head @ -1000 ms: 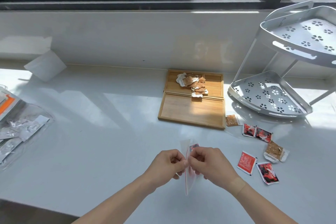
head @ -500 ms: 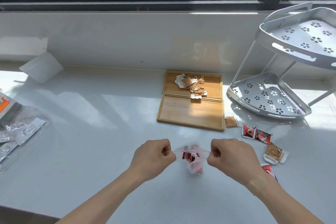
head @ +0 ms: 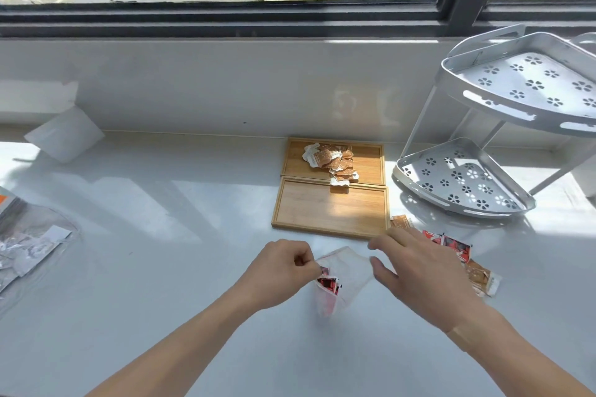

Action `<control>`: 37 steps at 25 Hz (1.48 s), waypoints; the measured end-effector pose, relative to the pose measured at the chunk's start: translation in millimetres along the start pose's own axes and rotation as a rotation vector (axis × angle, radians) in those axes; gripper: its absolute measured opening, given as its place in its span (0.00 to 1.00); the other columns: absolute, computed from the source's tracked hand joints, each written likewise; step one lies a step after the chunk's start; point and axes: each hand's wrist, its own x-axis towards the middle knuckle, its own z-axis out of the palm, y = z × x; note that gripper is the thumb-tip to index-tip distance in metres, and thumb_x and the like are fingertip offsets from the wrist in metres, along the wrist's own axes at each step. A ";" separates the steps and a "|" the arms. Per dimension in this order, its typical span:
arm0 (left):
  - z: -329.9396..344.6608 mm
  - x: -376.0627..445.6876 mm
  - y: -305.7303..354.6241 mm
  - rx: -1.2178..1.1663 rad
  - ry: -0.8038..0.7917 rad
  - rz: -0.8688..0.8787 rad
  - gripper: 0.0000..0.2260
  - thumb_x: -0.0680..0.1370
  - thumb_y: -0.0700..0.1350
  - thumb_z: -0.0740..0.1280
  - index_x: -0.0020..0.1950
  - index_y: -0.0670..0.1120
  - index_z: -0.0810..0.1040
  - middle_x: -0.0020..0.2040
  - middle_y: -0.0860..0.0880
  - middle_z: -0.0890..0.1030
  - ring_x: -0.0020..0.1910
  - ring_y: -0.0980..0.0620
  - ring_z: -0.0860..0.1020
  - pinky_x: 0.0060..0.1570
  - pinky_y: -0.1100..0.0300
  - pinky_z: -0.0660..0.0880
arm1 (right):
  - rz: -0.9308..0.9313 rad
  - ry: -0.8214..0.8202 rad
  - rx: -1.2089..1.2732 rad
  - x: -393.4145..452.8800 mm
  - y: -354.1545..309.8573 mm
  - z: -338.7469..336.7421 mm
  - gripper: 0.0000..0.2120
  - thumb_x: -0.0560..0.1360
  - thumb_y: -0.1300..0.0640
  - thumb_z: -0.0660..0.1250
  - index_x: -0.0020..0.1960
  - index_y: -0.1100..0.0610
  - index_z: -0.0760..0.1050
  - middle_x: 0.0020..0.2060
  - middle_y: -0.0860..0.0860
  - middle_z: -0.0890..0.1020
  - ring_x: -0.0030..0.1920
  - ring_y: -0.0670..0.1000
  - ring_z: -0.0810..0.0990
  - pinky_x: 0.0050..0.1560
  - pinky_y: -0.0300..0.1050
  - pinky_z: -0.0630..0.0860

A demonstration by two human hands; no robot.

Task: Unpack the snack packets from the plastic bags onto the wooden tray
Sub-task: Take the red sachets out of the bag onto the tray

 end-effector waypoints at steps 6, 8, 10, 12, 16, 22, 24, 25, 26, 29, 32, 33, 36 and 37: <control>0.9 8.9 8.6 -0.338 0.123 -0.117 0.15 0.73 0.44 0.68 0.26 0.51 0.73 0.25 0.52 0.75 0.26 0.56 0.71 0.27 0.67 0.67 | 0.042 -0.114 0.211 22.3 -55.8 20.2 0.17 0.75 0.39 0.57 0.54 0.45 0.77 0.47 0.43 0.83 0.50 0.48 0.80 0.45 0.45 0.72; -4.0 7.5 4.5 -0.401 0.145 -0.103 0.13 0.72 0.46 0.68 0.27 0.49 0.75 0.26 0.51 0.75 0.26 0.55 0.71 0.26 0.65 0.67 | 0.061 -0.087 0.229 33.3 -60.6 28.6 0.11 0.77 0.46 0.58 0.56 0.45 0.76 0.48 0.43 0.82 0.50 0.48 0.80 0.42 0.45 0.73; -10.4 5.4 -5.2 -0.477 0.174 -0.080 0.12 0.74 0.49 0.68 0.32 0.46 0.77 0.28 0.51 0.75 0.28 0.55 0.72 0.26 0.63 0.68 | 0.045 -0.011 0.249 40.7 -62.7 30.5 0.10 0.76 0.52 0.62 0.55 0.44 0.78 0.46 0.43 0.83 0.46 0.48 0.81 0.37 0.44 0.73; -14.6 7.7 -24.1 -0.610 0.263 -0.144 0.10 0.76 0.48 0.67 0.36 0.46 0.79 0.32 0.49 0.77 0.30 0.53 0.74 0.27 0.61 0.71 | 0.032 0.028 0.273 50.1 -63.5 28.4 0.10 0.76 0.53 0.63 0.54 0.44 0.79 0.44 0.43 0.83 0.45 0.48 0.81 0.37 0.44 0.73; 6.3 17.6 -69.7 -0.868 0.174 -0.530 0.11 0.78 0.46 0.65 0.55 0.40 0.79 0.45 0.42 0.80 0.38 0.45 0.79 0.37 0.54 0.79 | 0.071 0.037 0.322 68.9 -62.1 20.2 0.08 0.77 0.50 0.60 0.51 0.45 0.78 0.44 0.42 0.83 0.47 0.46 0.79 0.42 0.45 0.76; 35.6 41.3 -89.2 -1.229 -0.098 -0.558 0.12 0.79 0.42 0.60 0.54 0.40 0.81 0.50 0.41 0.83 0.47 0.43 0.82 0.47 0.52 0.79 | 0.115 0.098 0.440 85.8 -63.6 3.0 0.06 0.75 0.51 0.65 0.46 0.47 0.80 0.40 0.42 0.84 0.42 0.46 0.80 0.42 0.47 0.78; 32.1 48.1 -93.7 -1.251 -0.076 -0.541 0.11 0.79 0.41 0.60 0.49 0.42 0.83 0.47 0.42 0.85 0.44 0.46 0.83 0.43 0.54 0.79 | 0.121 0.105 0.418 89.4 -59.8 2.7 0.05 0.75 0.52 0.65 0.46 0.48 0.80 0.39 0.43 0.84 0.41 0.47 0.80 0.42 0.47 0.78; 28.3 51.0 -97.2 -1.231 -0.055 -0.536 0.11 0.79 0.40 0.61 0.47 0.43 0.83 0.45 0.44 0.85 0.41 0.48 0.83 0.41 0.55 0.78 | 0.125 0.109 0.409 91.3 -56.6 4.2 0.05 0.75 0.52 0.65 0.46 0.49 0.80 0.38 0.43 0.84 0.40 0.47 0.80 0.42 0.46 0.77; 23.3 52.9 -100.7 -1.206 -0.034 -0.533 0.10 0.79 0.40 0.62 0.45 0.44 0.84 0.43 0.45 0.85 0.39 0.50 0.81 0.39 0.57 0.77 | 0.128 0.110 0.399 92.7 -52.7 6.2 0.04 0.75 0.52 0.65 0.45 0.49 0.79 0.37 0.43 0.84 0.39 0.48 0.81 0.41 0.46 0.77; 1.0 60.9 -109.3 -1.099 0.027 -0.521 0.09 0.78 0.40 0.65 0.44 0.46 0.85 0.42 0.47 0.85 0.38 0.52 0.80 0.40 0.59 0.73 | 0.166 0.092 0.381 96.6 -39.4 15.1 0.03 0.75 0.52 0.65 0.44 0.47 0.77 0.35 0.42 0.82 0.38 0.49 0.80 0.40 0.46 0.76; -22.8 74.9 -113.2 -0.957 0.132 -0.491 0.05 0.79 0.42 0.67 0.50 0.44 0.82 0.44 0.44 0.85 0.39 0.50 0.80 0.38 0.60 0.72 | 0.233 0.061 0.379 101.0 -23.9 32.2 0.02 0.74 0.52 0.67 0.43 0.46 0.77 0.32 0.39 0.76 0.40 0.48 0.78 0.40 0.44 0.74; -30.6 80.7 -113.4 -0.892 0.170 -0.472 0.04 0.80 0.42 0.67 0.50 0.43 0.81 0.44 0.44 0.84 0.39 0.50 0.80 0.37 0.60 0.73 | 0.273 0.042 0.394 102.7 -18.1 39.0 0.02 0.74 0.52 0.67 0.43 0.46 0.77 0.32 0.39 0.75 0.41 0.48 0.78 0.40 0.45 0.74; -51.3 102.3 -107.3 -0.691 0.257 -0.394 0.04 0.79 0.41 0.68 0.47 0.42 0.81 0.42 0.44 0.82 0.38 0.48 0.78 0.36 0.59 0.77 | 0.423 -0.009 0.468 109.6 2.0 61.6 0.01 0.73 0.52 0.68 0.43 0.46 0.78 0.34 0.40 0.78 0.42 0.48 0.79 0.41 0.47 0.77; -57.3 110.2 -103.6 -0.639 0.279 -0.371 0.04 0.79 0.40 0.68 0.46 0.42 0.81 0.41 0.44 0.82 0.38 0.48 0.78 0.37 0.58 0.78 | 0.473 -0.018 0.505 111.8 8.2 69.4 0.02 0.73 0.52 0.68 0.42 0.46 0.78 0.34 0.40 0.79 0.41 0.48 0.79 0.41 0.47 0.77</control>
